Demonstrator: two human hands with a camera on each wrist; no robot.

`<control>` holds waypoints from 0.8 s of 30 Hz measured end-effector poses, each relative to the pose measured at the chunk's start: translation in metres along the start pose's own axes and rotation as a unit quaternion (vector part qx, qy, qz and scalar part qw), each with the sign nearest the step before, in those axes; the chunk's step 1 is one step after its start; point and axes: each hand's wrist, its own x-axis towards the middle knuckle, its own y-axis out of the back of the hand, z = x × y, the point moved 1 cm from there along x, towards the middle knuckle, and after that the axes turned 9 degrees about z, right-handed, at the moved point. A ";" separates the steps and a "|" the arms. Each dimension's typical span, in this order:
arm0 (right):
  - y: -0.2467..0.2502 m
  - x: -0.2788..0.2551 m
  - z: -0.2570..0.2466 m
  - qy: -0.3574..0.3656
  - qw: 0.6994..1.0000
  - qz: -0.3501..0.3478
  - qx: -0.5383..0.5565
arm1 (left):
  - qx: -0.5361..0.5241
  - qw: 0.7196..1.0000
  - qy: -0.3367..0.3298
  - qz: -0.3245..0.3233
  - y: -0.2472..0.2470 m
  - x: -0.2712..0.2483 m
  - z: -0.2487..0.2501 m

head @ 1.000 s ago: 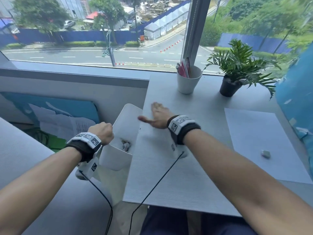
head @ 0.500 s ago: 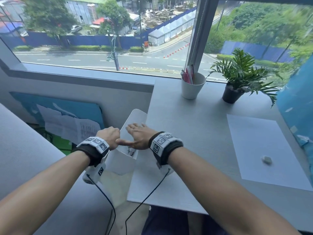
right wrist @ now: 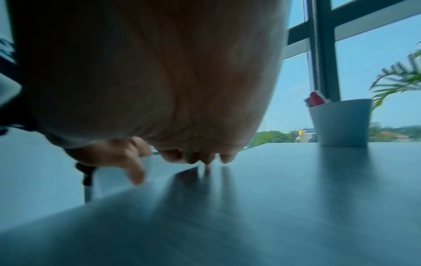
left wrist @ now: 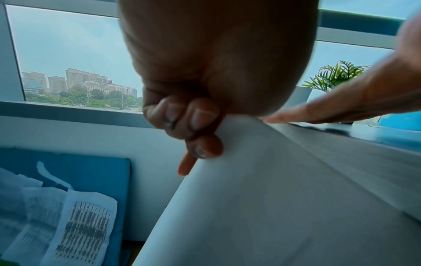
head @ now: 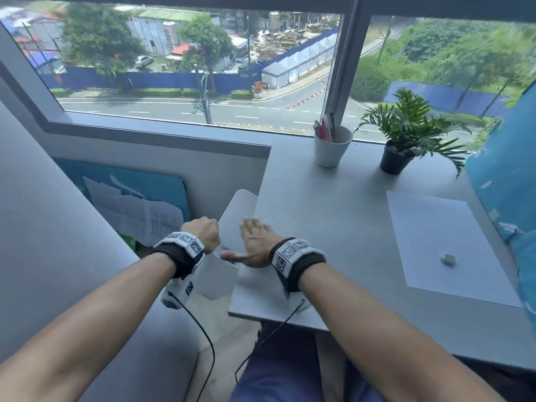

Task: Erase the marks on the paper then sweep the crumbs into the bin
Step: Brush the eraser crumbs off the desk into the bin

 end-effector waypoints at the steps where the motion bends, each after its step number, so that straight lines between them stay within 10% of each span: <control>1: 0.000 0.001 -0.013 0.023 1.000 -0.002 0.010 | 0.001 1.000 0.000 -0.001 0.001 -0.002 0.001; 7: 0.025 0.002 0.041 -0.114 0.988 0.106 0.022 | 0.005 1.000 -0.010 0.001 0.001 -0.017 -0.005; 11: 0.033 0.005 0.089 -0.246 0.967 0.061 -0.008 | 0.012 1.000 -0.007 0.005 -0.001 -0.024 -0.010; 18: -0.001 0.021 -0.035 0.043 0.999 -0.007 -0.023 | 0.003 1.000 0.008 -0.005 -0.001 -0.013 -0.014; 24: 0.042 0.039 0.049 -0.104 0.989 0.102 -0.008 | -0.013 1.000 0.010 0.006 -0.004 0.001 -0.022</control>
